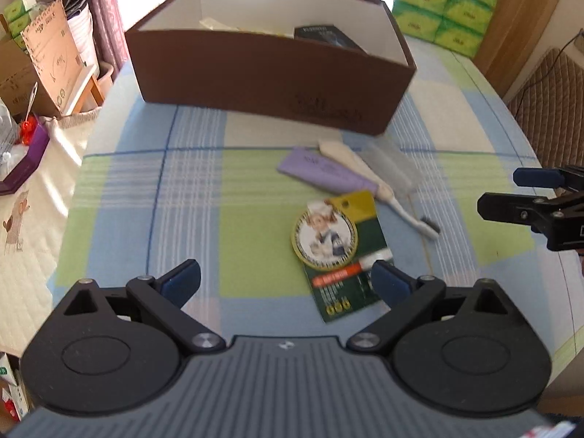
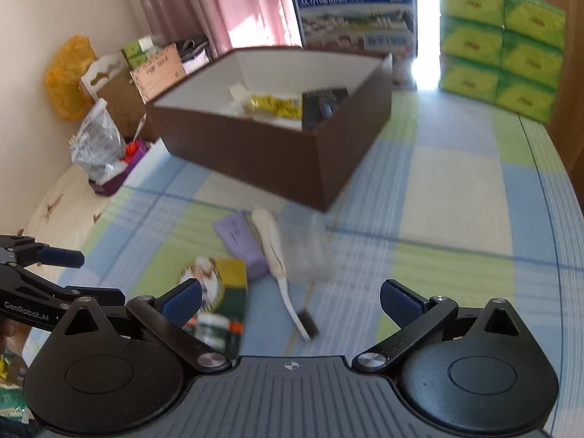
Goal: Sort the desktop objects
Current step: 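Withdraw both tools toward the lip salve card and cream toothbrush, then grasp the Mentholatum lip salve card with the left tool while the right tool grasps the cream toothbrush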
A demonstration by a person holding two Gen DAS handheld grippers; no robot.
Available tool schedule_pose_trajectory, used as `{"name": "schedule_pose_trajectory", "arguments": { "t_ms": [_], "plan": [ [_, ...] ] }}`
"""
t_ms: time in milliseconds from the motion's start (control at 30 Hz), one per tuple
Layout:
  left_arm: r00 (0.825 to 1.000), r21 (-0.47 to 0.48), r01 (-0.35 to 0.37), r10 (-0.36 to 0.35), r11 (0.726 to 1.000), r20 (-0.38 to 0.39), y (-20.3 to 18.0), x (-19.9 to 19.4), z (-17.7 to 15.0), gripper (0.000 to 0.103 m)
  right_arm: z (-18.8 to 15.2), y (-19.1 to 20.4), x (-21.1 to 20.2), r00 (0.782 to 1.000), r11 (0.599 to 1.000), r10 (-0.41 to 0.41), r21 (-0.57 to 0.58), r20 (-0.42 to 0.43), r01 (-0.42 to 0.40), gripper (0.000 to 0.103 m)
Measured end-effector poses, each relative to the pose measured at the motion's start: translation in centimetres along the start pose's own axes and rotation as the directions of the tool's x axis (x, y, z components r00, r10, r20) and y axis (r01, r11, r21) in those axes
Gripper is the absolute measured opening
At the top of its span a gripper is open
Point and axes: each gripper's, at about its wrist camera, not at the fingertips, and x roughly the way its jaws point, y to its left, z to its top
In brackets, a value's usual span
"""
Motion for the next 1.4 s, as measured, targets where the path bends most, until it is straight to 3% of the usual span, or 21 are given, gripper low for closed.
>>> {"name": "schedule_pose_trajectory", "arguments": {
  "t_ms": [300, 600, 667, 900, 1100, 1333, 1400],
  "plan": [
    [1.0, 0.012, 0.018, -0.018, 1.0, -0.007, -2.3, 0.7, -1.0, 0.097, -2.3, -1.0, -0.4, 0.999, 1.0, -0.009, -0.004, -0.042, 0.009, 0.101],
    [0.999, 0.035, 0.032, -0.032, 0.999, -0.024, -4.9, 3.2, -1.1, 0.088, -3.6, -2.7, -0.1, 0.995, 0.999, -0.048, 0.011, -0.089, 0.049, 0.101],
    [0.999, 0.041, 0.036, -0.035, 0.999, -0.036, -5.2, 3.9, -1.2, 0.081, -4.0, -3.2, 0.0, 0.993, 0.998, -0.053, 0.013, -0.103, 0.055, 0.101],
    [0.999, 0.078, 0.034, -0.031, 0.996, -0.041, -6.7, 5.7, -0.8, 0.079, -4.9, -4.6, -0.2, 0.991, 0.996, -0.07, 0.042, -0.118, 0.076, 0.101],
    [0.999, 0.113, 0.025, -0.019, 0.993, -0.047, -7.9, 7.3, -0.2, 0.064, -4.9, -5.4, -0.1, 0.99, 0.995, -0.073, 0.059, -0.123, 0.081, 0.101],
    [0.998, 0.133, 0.028, -0.021, 0.991, -0.054, -8.0, 8.3, -0.5, 0.036, -4.4, -5.2, 0.2, 0.994, 0.998, -0.055, 0.037, -0.09, 0.059, 0.101],
    [0.998, 0.136, 0.02, -0.012, 0.991, -0.058, -7.7, 8.3, -0.6, 0.034, -4.1, -4.8, 0.6, 0.996, 0.999, -0.045, 0.018, -0.078, 0.047, 0.101]
  ]
}}
